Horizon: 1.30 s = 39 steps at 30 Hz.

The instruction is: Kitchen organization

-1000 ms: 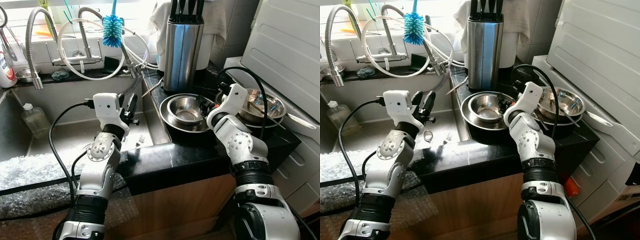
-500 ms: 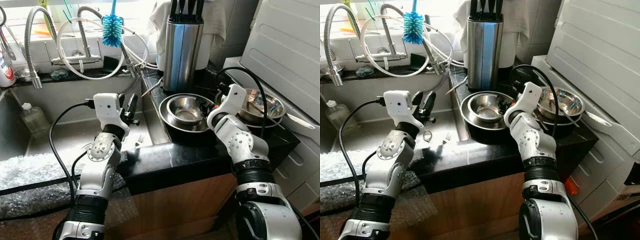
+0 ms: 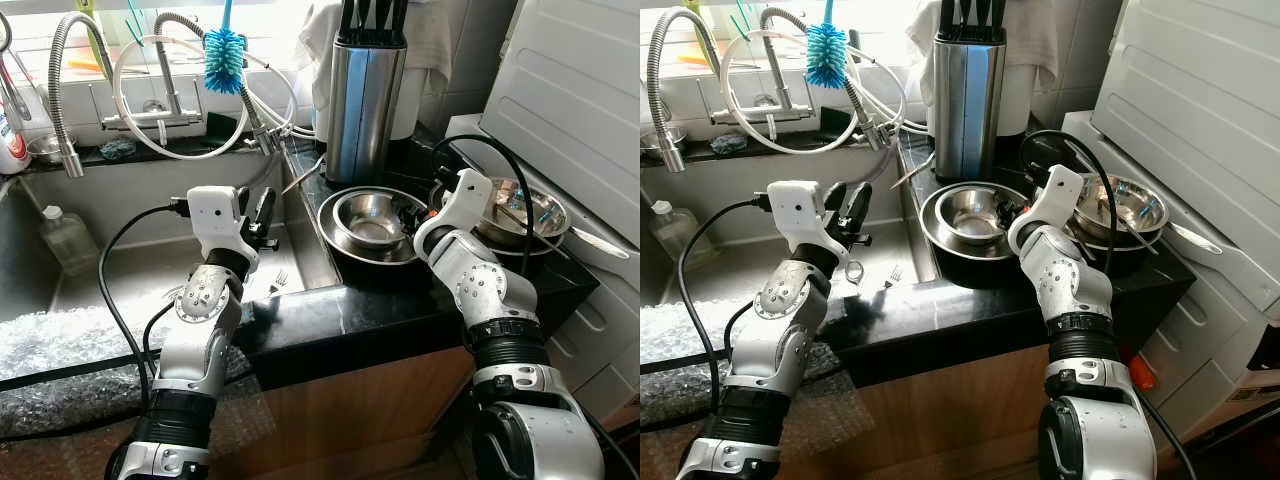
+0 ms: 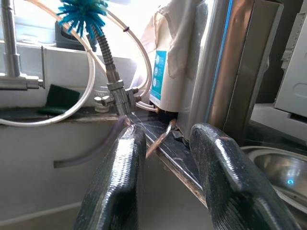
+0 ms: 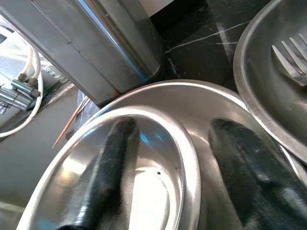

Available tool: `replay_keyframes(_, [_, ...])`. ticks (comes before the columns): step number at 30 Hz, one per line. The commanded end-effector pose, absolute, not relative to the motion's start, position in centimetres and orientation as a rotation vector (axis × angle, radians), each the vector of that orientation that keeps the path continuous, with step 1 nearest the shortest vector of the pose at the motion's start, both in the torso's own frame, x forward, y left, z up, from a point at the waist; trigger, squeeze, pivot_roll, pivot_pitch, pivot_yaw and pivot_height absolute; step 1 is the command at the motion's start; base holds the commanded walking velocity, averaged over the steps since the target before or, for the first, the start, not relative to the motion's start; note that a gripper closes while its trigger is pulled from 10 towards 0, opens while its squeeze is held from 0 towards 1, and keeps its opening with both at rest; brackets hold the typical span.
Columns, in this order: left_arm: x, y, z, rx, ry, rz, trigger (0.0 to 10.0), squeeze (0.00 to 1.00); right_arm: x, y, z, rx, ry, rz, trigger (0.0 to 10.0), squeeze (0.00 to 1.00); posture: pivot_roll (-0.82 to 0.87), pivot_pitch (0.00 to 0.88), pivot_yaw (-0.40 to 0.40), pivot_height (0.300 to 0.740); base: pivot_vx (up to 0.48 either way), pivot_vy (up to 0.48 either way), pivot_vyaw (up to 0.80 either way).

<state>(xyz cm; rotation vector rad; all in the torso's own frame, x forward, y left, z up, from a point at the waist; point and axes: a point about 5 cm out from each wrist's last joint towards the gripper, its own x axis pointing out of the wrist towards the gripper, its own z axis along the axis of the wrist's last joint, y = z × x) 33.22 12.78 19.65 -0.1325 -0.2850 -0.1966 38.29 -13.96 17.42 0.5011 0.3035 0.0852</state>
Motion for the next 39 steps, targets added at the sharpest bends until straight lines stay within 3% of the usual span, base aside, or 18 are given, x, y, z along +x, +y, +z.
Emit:
replay_keyframes(1, [33.6,13.1,19.8,-0.111,-0.276,-0.194,10.0,0.00,38.2,-13.6,16.4,0.518,0.362,0.092,0.0,0.00,-0.13,0.000,-0.028,0.740,0.000,0.000,0.00])
replay_keyframes(23, [33.7,12.9,19.7,-0.100,-0.266,-0.205,10.0,0.00,38.3,-13.5,16.9,0.533,0.351,0.101,0.0,0.00,-0.13,0.000,-0.029,0.740,0.000,0.000,0.00])
replay_keyframes(39, [33.8,13.1,20.4,-0.142,-0.287,-0.190,10.0,0.00,38.1,-13.4,21.5,0.576,0.157,0.127,0.0,0.00,-0.13,0.000,-0.027,0.740,0.000,0.000,0.00])
